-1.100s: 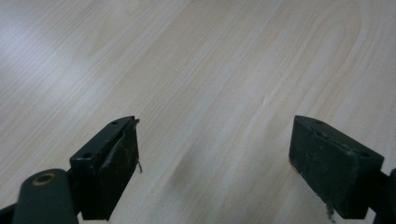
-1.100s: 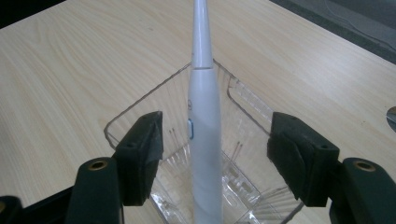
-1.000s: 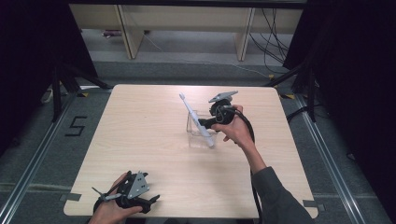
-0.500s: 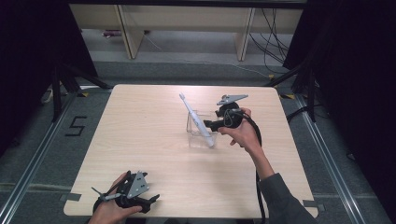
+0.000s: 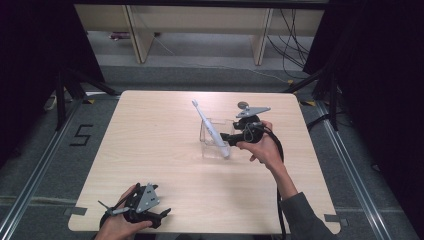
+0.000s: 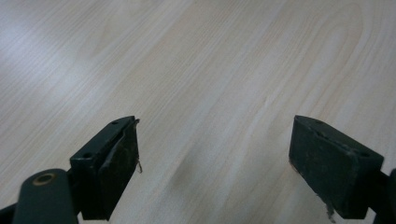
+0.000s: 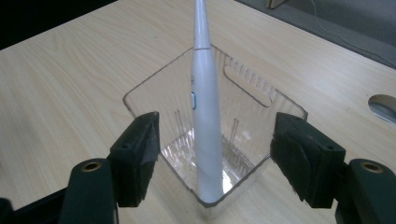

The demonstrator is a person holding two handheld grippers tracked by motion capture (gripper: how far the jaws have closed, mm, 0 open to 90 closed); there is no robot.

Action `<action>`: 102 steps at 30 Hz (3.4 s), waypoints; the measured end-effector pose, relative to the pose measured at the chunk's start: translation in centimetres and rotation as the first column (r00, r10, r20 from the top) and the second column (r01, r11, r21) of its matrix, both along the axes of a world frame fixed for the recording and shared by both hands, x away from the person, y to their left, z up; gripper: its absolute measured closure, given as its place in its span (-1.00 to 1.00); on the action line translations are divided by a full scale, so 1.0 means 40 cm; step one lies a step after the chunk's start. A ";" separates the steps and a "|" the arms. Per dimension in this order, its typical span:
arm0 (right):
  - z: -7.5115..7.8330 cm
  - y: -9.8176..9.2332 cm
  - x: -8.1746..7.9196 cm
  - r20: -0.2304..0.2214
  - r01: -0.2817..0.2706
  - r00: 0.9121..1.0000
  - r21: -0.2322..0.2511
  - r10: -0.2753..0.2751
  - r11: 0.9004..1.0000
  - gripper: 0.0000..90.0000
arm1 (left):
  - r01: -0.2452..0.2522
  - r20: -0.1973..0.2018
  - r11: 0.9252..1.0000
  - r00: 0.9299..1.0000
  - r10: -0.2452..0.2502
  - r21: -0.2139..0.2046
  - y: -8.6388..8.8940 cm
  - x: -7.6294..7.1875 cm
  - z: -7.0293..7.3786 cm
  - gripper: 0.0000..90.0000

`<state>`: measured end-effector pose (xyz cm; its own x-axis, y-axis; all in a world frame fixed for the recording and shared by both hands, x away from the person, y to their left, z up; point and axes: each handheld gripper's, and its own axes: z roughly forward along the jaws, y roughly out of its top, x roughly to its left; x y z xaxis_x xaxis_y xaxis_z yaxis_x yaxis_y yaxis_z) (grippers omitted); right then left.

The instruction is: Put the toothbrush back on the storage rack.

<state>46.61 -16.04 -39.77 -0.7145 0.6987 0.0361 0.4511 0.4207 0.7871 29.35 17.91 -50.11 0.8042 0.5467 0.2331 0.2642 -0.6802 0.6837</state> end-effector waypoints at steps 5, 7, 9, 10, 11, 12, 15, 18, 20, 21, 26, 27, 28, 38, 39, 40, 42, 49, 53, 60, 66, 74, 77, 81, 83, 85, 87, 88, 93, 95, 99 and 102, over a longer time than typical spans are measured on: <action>0.003 -0.006 -0.019 0.005 -0.007 1.000 0.007 0.007 1.000 -0.29 | 0.000 0.008 1.000 1.000 0.000 -0.009 0.000 -0.002 0.001 -0.66; 0.004 -0.009 -0.031 -0.012 0.006 1.000 0.017 -0.006 1.000 -0.34 | 0.001 0.005 1.000 1.000 -0.001 -0.002 0.000 -0.001 0.001 -0.66; 0.003 -0.015 -0.035 0.003 0.007 1.000 0.011 -0.007 1.000 -0.38 | 0.001 0.004 1.000 1.000 -0.001 -0.001 0.000 -0.001 0.001 -0.66; 0.000 -0.017 -0.037 0.003 0.008 1.000 0.023 -0.008 1.000 -0.38 | 0.001 0.003 1.000 1.000 -0.001 -0.001 0.000 -0.001 0.001 -0.66; 0.000 -0.021 -0.040 0.005 0.004 1.000 0.020 -0.004 1.000 -0.38 | 0.001 0.010 1.000 1.000 -0.001 -0.009 0.000 -0.001 0.000 -0.66; 0.000 -0.025 -0.039 0.026 -0.004 1.000 0.019 0.004 1.000 -0.38 | 0.000 0.008 1.000 1.000 0.000 -0.008 0.000 -0.002 0.001 -0.66; 0.002 -0.029 -0.050 0.007 0.008 1.000 0.031 -0.008 0.999 -0.41 | 0.000 0.011 1.000 1.000 0.000 -0.011 0.000 -0.001 0.001 -0.66; 0.006 -0.033 -0.055 0.015 -0.003 1.000 0.025 0.003 1.000 -0.44 | 0.001 0.008 1.000 1.000 0.000 -0.009 -0.001 -0.001 0.000 -0.66; 0.006 -0.031 -0.058 0.030 -0.002 1.000 0.023 0.001 1.000 -0.49 | -0.005 0.010 1.000 1.000 0.005 0.006 -0.001 -0.004 0.002 -0.66; 0.005 -0.029 -0.062 0.016 0.000 1.000 0.029 0.000 1.000 -0.50 | -0.004 0.011 1.000 1.000 0.004 0.002 0.000 -0.003 0.002 -0.66; 0.005 -0.030 -0.071 0.034 -0.007 0.999 0.016 0.006 1.000 -0.58 | -0.001 0.014 1.000 1.000 0.001 -0.010 0.001 -0.002 0.003 -0.66; 0.005 -0.032 -0.072 0.048 -0.007 0.999 0.012 0.007 1.000 -0.60 | -0.006 0.011 1.000 1.000 0.006 -0.018 0.000 -0.002 0.002 -0.66; 0.006 -0.033 -0.078 0.032 0.004 0.999 0.020 -0.004 1.000 -0.61 | -0.006 0.017 0.999 1.000 0.007 -0.031 -0.002 -0.002 -0.001 -0.66; -0.015 -0.064 -0.101 0.045 0.004 0.999 0.013 -0.005 1.000 -0.63 | -0.007 0.015 0.999 1.000 0.008 -0.046 -0.001 -0.002 0.001 -0.67; -0.019 -0.067 -0.101 0.040 -0.004 0.999 0.020 0.003 1.000 -0.64 | -0.006 0.014 1.000 1.000 0.007 -0.029 0.001 -0.002 0.005 -0.67; -0.022 -0.070 -0.105 0.037 0.007 0.999 0.021 -0.008 1.000 -0.64 | -0.005 0.015 1.000 1.000 0.005 -0.023 0.002 -0.001 0.008 -0.67; -0.028 -0.076 -0.109 0.028 0.010 1.000 0.020 -0.011 1.000 -0.64 | -0.011 0.022 0.999 1.000 0.012 -0.044 -0.001 -0.003 0.005 -0.67; -0.048 -0.089 -0.126 0.002 0.027 1.000 0.022 -0.027 0.999 -0.63 | -0.011 0.019 0.999 1.000 0.012 -0.043 -0.002 -0.003 0.002 -0.67; -0.058 -0.097 -0.132 0.011 0.021 1.000 0.028 -0.021 0.999 -0.63 | -0.015 0.028 0.999 0.999 0.016 -0.040 0.000 -0.002 0.001 -0.67; -0.079 -0.109 -0.146 0.014 0.024 1.000 0.022 -0.025 0.999 -0.63 | -0.019 0.031 0.999 0.999 0.020 -0.026 0.005 -0.003 0.008 -0.67; -0.095 -0.117 -0.159 -0.013 0.034 0.999 0.022 -0.033 0.999 -0.63 | -0.014 0.028 1.000 0.999 0.014 -0.018 0.004 -0.002 0.005 -0.67; -0.113 -0.119 -0.168 -0.013 0.021 1.000 0.014 -0.020 1.000 -0.63 | -0.011 0.022 1.000 1.000 0.012 -0.025 0.005 -0.004 0.006 -0.67; -0.120 -0.117 -0.171 -0.032 0.032 0.999 0.019 -0.032 0.999 -0.62 | -0.014 0.025 1.000 1.000 0.014 -0.020 0.008 -0.003 0.007 -0.67; -0.130 -0.121 -0.172 -0.042 0.023 0.999 0.008 -0.023 1.000 -0.62 | -0.016 0.027 1.000 0.999 0.017 -0.019 0.006 -0.003 0.007 -0.67; -0.138 -0.122 -0.172 -0.031 0.014 0.999 0.000 -0.014 1.000 -0.62 | -0.016 0.026 1.000 1.000 0.017 -0.019 0.005 -0.003 0.006 -0.67; -0.141 -0.122 -0.178 -0.038 0.022 0.999 0.004 -0.022 1.000 -0.62 | -0.019 0.027 1.000 0.999 0.019 -0.024 0.005 -0.003 0.007 -0.67; -0.145 -0.121 -0.180 -0.043 0.023 0.999 0.007 -0.023 1.000 -0.62 | -0.019 0.031 0.999 0.999 0.020 -0.026 0.007 -0.002 0.007 -0.67; -0.147 -0.122 -0.180 -0.037 0.018 0.999 0.003 -0.018 1.000 -0.62 | -0.017 0.030 1.000 0.999 0.017 -0.026 0.008 -0.003 0.007 -0.67; -0.152 -0.122 -0.187 -0.059 0.025 0.998 0.009 -0.024 1.000 -0.62 | -0.015 0.030 1.000 0.999 0.016 -0.024 0.006 -0.004 0.008 -0.67; -0.154 -0.124 -0.189 -0.053 0.017 0.998 0.004 -0.017 1.000 -0.62 | -0.013 0.029 1.000 0.999 0.013 -0.016 0.007 -0.003 0.008 -0.67; -0.156 -0.125 -0.195 -0.056 0.022 0.998 0.001 -0.022 1.000 -0.62 | -0.020 0.037 1.000 0.999 0.020 -0.016 0.007 -0.004 0.006 -0.67; -0.160 -0.129 -0.200 -0.058 0.028 0.998 0.007 -0.028 1.000 -0.62 | -0.021 0.039 1.000 0.999 0.022 -0.017 0.007 -0.003 0.008 -0.67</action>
